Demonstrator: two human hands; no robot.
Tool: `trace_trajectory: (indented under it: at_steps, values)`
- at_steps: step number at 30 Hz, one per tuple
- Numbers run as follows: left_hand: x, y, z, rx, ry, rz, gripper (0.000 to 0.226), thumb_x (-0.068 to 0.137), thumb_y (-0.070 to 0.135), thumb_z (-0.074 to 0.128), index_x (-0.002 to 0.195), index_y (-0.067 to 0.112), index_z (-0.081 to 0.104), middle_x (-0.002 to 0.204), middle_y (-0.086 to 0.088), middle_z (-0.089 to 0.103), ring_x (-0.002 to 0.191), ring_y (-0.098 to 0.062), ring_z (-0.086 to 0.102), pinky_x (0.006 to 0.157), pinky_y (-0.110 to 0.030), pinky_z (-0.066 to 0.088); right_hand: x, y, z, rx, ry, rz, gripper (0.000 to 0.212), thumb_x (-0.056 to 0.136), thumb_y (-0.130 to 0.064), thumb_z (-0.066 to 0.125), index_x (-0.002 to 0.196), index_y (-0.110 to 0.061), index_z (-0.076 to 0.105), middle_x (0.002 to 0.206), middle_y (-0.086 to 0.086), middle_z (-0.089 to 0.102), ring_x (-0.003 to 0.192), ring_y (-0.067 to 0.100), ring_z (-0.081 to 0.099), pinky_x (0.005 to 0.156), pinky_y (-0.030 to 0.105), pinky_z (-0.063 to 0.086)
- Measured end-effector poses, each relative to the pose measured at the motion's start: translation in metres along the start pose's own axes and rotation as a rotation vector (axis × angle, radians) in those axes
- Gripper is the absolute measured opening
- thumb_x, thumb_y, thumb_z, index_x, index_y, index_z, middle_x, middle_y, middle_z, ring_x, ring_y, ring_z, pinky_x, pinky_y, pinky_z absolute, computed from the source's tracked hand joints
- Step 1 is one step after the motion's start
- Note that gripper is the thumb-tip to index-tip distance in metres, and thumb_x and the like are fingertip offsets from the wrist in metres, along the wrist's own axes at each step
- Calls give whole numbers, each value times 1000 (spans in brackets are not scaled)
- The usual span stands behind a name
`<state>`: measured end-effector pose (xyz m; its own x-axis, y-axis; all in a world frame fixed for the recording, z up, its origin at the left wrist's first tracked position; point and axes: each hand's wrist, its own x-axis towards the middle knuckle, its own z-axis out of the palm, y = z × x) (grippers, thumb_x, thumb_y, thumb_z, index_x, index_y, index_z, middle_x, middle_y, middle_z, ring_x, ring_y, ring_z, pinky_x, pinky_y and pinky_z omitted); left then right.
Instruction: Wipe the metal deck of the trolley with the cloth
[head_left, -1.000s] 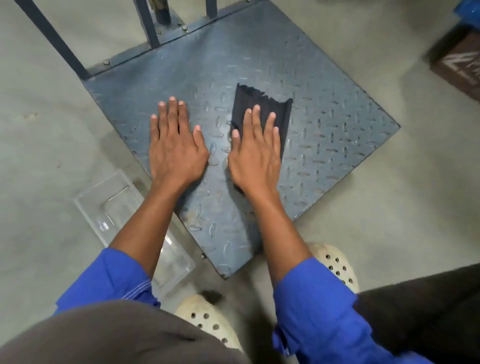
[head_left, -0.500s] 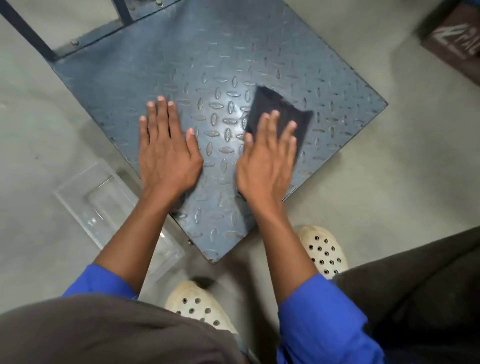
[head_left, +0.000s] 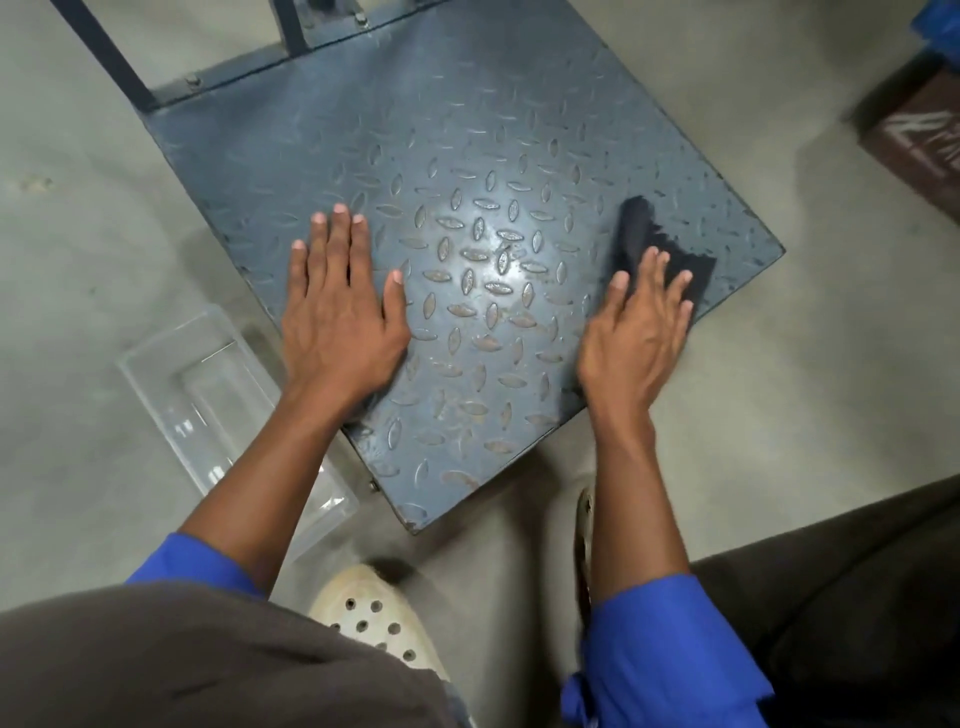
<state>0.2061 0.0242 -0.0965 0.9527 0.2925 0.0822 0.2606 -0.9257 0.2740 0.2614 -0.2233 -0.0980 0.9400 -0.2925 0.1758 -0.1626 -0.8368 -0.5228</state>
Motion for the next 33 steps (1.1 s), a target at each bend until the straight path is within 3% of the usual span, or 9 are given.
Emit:
trace_trajectory:
  at_steps: [5, 11, 13, 14, 16, 19, 24, 28, 33]
  values:
    - [0, 0, 4, 12, 4, 2, 71, 114, 50, 15, 171, 10, 6, 180, -10, 0, 166, -23, -6, 135, -43, -6, 24, 45, -6, 116, -23, -89, 52, 113, -35, 32, 160, -14, 39, 169, 3, 35, 161, 22, 17, 131, 47, 12]
    - [1, 0, 1, 7, 2, -3, 71, 113, 51, 16, 171, 11, 7, 180, -9, 0, 166, -21, -6, 135, -43, -5, -83, -8, -11, 209, -212, -296, 47, 111, -32, 38, 155, -19, 49, 165, -5, 39, 159, 16, 24, 129, 35, 17]
    - [3, -7, -1, -6, -5, 6, 74, 111, 54, 16, 172, 13, 7, 180, -7, 1, 167, -20, -5, 135, -42, -5, -92, -31, -27, 261, -298, -226, 45, 109, -39, 36, 139, -20, 65, 139, -12, 64, 137, 14, 54, 109, 28, 36]
    - [5, -11, -2, -7, -7, 8, 76, 110, 56, 16, 172, 13, 7, 180, -7, 1, 167, -20, -4, 135, -42, -5, -90, -43, -35, 328, -303, -163, 44, 109, -40, 36, 122, -16, 70, 106, -16, 71, 107, 12, 63, 89, 27, 40]
    - [10, -21, -5, -8, -8, 5, 78, 109, 59, 16, 172, 13, 7, 180, -7, 2, 167, -20, -4, 135, -43, -3, -85, -61, -46, 430, -218, -96, 43, 110, -38, 37, 106, -7, 66, 71, -18, 49, 74, 6, 44, 69, 25, 31]
    - [18, -32, -8, -8, -5, -15, 79, 109, 61, 17, 172, 14, 8, 180, -6, 2, 167, -20, -3, 135, -42, -2, -77, -74, -39, 526, -175, -38, 46, 112, -38, 36, 113, -4, 65, 78, -19, 48, 73, 3, 42, 70, 23, 35]
    - [30, -46, -10, 12, -14, -18, 81, 107, 64, 18, 172, 14, 13, 180, -6, 6, 167, -20, -1, 135, -39, -4, -53, -85, -21, 661, -211, 38, 31, 114, -35, 39, 89, -22, 51, 69, -23, 51, 69, 2, 46, 69, 20, 38]
    - [37, -50, -12, 17, -17, -29, 83, 106, 66, 17, 172, 15, 10, 180, -5, 4, 167, -19, -2, 135, -40, -3, -6, -108, -8, 668, -164, 8, 40, 114, -40, 37, 113, -11, 66, 100, -8, 62, 92, 6, 55, 82, 22, 44]
    - [53, -55, -14, 30, -19, -59, 86, 105, 69, 16, 172, 16, 7, 180, -5, 0, 166, -19, -5, 134, -38, -7, 55, -152, 29, 571, -147, -194, 42, 113, -39, 35, 128, -16, 66, 121, 0, 72, 108, 16, 64, 92, 28, 48]
